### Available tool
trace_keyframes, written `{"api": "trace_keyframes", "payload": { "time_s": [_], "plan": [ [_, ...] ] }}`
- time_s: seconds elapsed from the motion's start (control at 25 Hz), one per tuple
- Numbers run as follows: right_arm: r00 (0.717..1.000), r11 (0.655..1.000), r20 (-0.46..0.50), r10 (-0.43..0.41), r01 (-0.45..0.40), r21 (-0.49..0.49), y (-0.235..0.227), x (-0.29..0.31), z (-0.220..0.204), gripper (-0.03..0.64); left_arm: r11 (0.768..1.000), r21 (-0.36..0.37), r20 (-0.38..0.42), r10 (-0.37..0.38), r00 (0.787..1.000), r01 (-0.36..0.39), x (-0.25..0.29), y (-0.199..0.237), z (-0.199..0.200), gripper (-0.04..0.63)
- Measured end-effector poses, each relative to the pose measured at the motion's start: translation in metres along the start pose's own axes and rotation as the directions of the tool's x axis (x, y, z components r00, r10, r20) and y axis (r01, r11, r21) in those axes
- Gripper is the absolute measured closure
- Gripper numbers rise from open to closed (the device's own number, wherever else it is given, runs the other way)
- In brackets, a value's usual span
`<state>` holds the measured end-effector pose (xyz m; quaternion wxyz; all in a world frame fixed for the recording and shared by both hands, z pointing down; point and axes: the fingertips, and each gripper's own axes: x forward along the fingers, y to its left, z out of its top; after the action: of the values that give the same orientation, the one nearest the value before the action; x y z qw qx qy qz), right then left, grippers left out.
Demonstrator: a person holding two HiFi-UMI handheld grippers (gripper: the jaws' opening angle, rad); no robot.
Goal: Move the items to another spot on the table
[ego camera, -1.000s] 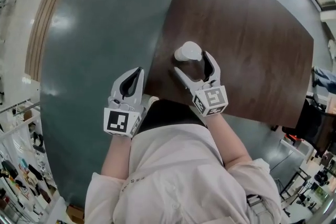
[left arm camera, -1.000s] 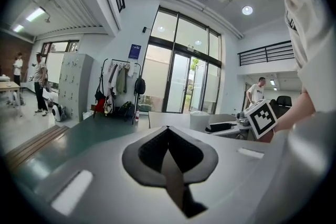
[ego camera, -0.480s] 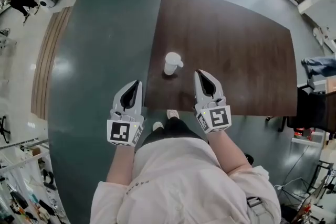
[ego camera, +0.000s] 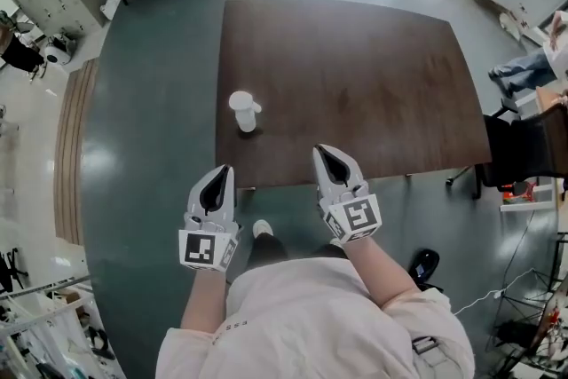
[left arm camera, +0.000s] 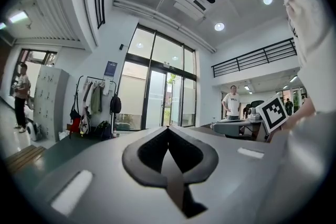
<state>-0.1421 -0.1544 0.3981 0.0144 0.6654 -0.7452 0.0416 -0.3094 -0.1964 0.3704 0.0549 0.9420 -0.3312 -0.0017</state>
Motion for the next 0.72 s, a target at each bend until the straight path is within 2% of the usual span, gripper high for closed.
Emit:
{"api": "trace_keyframes", "payload": {
  "time_s": [0.2,0.44,0.6,0.72],
  "plan": [
    [0.999,1.000,0.020,-0.026,0.026,0.001,-0.055,-0.063,0.003,0.626,1.000,0.024,0.005,-0.004,1.000,0.004,0.012,-0.074,-0.004,0.578],
    [1.000,0.999,0.007,-0.026,0.026,-0.037,-0.144,-0.166,0.001,0.626,0.999,0.050,0.025,0.017,1.000,-0.018,0.029,-0.198,-0.021,0.578],
    [0.999,0.999,-0.022,-0.030,0.029,-0.045,-0.200,-0.231,-0.018,0.626,0.996,0.085,0.039,-0.020,0.999,0.017,0.038,-0.284,-0.036,0.578],
    [0.998,0.999,-0.052,-0.036,0.035,-0.024,-0.228,-0.273,-0.037,0.626,0.997,0.082,0.055,-0.004,0.998,0.000,0.038,-0.329,-0.042,0.578]
  ]
}}
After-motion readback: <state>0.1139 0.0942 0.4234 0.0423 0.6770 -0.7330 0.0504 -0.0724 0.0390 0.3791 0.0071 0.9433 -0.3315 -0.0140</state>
